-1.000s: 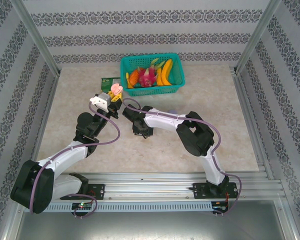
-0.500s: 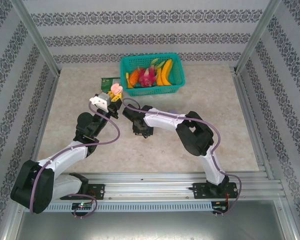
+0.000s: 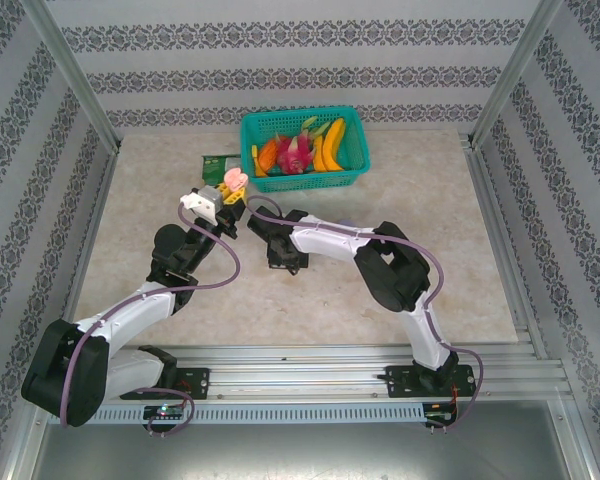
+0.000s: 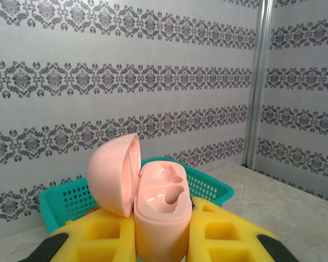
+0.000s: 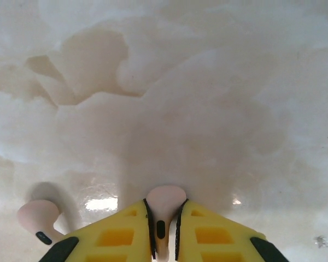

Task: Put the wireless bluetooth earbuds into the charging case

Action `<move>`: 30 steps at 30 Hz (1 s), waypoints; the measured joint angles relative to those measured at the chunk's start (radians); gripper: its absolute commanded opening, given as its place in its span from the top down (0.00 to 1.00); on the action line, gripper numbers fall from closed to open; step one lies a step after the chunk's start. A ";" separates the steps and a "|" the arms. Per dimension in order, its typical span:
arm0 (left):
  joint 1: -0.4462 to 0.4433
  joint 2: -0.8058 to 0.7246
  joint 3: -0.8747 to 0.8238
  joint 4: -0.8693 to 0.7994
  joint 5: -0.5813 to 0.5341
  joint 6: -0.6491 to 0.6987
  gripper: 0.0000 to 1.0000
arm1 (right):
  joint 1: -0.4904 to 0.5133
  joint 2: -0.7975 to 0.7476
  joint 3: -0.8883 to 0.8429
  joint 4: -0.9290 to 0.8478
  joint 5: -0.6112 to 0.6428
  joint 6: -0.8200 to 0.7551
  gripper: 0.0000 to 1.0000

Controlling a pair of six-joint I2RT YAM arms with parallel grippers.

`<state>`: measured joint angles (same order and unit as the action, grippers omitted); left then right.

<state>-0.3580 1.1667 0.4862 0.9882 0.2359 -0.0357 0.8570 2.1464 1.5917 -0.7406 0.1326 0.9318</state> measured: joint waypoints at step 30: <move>0.000 -0.005 0.000 -0.023 0.048 -0.019 1.00 | -0.035 -0.110 -0.110 0.039 0.013 -0.065 0.68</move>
<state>-0.3580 1.1618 0.4862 0.9649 0.2840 -0.0547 0.8219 2.0365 1.4818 -0.7021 0.1452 0.8669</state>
